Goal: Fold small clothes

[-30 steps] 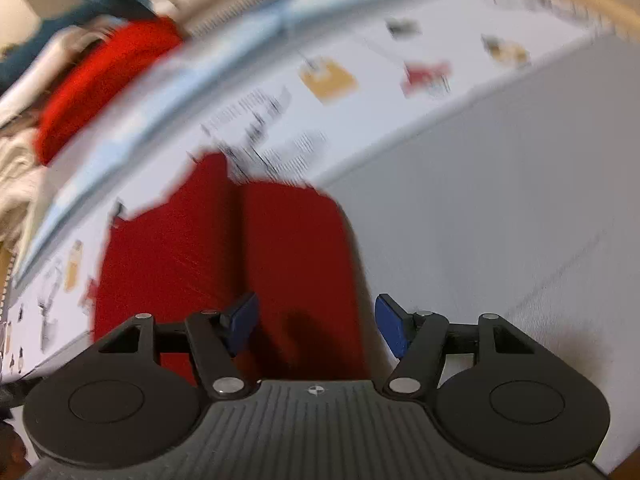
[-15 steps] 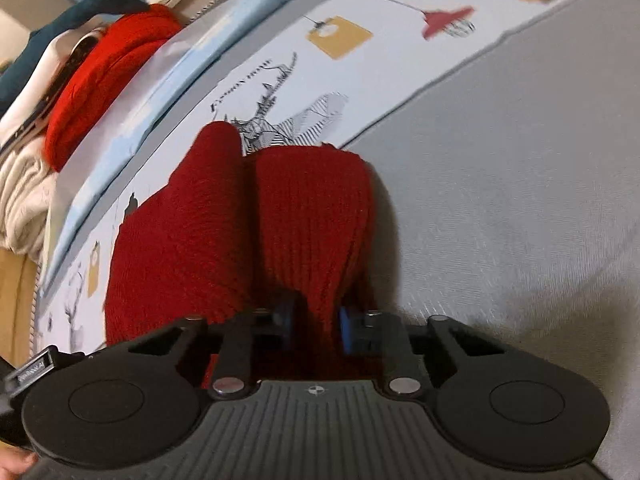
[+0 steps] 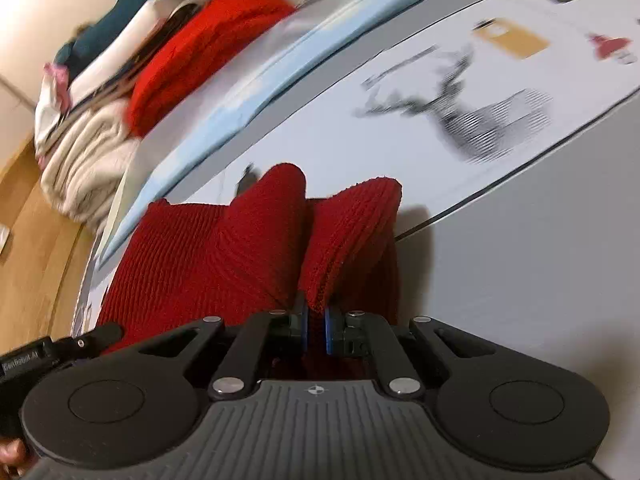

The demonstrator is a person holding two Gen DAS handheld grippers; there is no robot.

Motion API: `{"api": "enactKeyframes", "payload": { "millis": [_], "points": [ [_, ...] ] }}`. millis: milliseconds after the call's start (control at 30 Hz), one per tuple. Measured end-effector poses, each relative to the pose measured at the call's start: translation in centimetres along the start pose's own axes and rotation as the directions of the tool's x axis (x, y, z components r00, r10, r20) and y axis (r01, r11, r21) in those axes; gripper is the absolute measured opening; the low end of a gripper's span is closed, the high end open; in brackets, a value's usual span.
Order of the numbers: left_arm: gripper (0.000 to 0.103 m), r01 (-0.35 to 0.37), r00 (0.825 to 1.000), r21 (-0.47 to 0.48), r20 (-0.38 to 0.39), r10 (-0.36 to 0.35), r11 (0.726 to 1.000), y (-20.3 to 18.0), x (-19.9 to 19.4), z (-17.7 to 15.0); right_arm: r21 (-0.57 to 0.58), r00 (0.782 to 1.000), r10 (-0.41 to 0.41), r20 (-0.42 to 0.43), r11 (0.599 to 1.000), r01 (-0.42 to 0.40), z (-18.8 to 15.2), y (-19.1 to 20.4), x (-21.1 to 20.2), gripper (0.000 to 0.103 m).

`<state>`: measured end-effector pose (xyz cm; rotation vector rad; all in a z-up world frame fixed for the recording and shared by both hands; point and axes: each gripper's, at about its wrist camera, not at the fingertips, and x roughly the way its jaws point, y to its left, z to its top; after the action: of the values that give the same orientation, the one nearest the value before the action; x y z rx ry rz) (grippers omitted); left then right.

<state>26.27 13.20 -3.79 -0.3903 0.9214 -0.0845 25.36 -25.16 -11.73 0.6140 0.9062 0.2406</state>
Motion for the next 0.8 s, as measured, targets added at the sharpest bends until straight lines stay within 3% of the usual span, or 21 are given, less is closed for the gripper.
{"api": "enactKeyframes", "payload": {
  "millis": [100,233,300,367,400,433,500,533,567,633,733,800],
  "points": [
    [0.049,0.011,0.999,-0.024,0.034,-0.010,1.000,2.0,-1.8,0.5,-0.034,0.997,-0.061,-0.037,0.998,0.060,-1.1,2.0,1.5,0.015],
    [0.050,0.013,1.000,0.006,0.019,-0.014,1.000,2.8,-2.8,0.2,-0.114,0.986,-0.147,0.075,0.981,0.155,-1.4,4.0,-0.2,0.016],
    [0.050,0.002,1.000,0.026,0.006,-0.002,1.000,2.7,-2.9,-0.2,-0.146,0.988,-0.101,0.121,0.982,0.118,-1.3,4.8,-1.4,0.017],
    [0.050,0.000,1.000,0.038,-0.008,0.001,0.999,2.8,-2.8,-0.8,-0.155,0.995,-0.006,0.100,0.988,0.021,-1.5,5.5,-1.9,0.033],
    [0.050,-0.002,1.000,0.042,-0.017,0.003,0.999,2.7,-2.8,-1.0,-0.153,0.997,0.034,0.070,0.988,-0.023,-1.7,5.9,-1.5,0.050],
    [0.050,-0.002,1.000,0.042,-0.023,0.003,0.999,2.8,-2.6,-1.3,-0.153,0.998,0.055,0.037,0.987,-0.049,-2.0,6.0,-1.0,0.054],
    [0.053,-0.004,0.999,0.042,-0.042,0.006,0.999,2.8,-2.4,-1.8,-0.177,0.999,0.019,-0.032,0.984,-0.024,-3.0,6.6,0.7,0.052],
    [0.054,-0.007,0.998,0.043,-0.054,0.009,0.999,2.8,-2.2,-1.9,-0.179,0.997,0.005,-0.071,0.984,-0.018,-3.5,6.6,1.6,0.032],
    [0.054,-0.007,0.998,0.048,-0.068,0.010,0.999,2.8,-2.1,-2.1,-0.173,0.994,0.011,-0.110,0.984,-0.030,-4.0,6.5,2.3,0.018],
    [0.054,0.002,0.997,0.066,-0.083,0.003,0.998,2.4,-1.9,-2.3,-0.179,0.994,0.027,-0.104,0.983,-0.046,-4.2,6.6,1.8,0.015],
    [0.055,0.025,0.995,0.109,-0.099,-0.014,0.994,1.4,-1.5,-2.5,-0.173,0.998,0.056,0.027,0.984,-0.050,-2.5,6.4,-1.7,0.015],
    [0.056,0.042,0.993,0.138,-0.117,-0.026,0.990,0.4,-0.9,-2.7,-0.206,0.999,-0.021,0.036,0.978,0.028,-1.8,5.5,-2.8,0.015]
  ]
}}
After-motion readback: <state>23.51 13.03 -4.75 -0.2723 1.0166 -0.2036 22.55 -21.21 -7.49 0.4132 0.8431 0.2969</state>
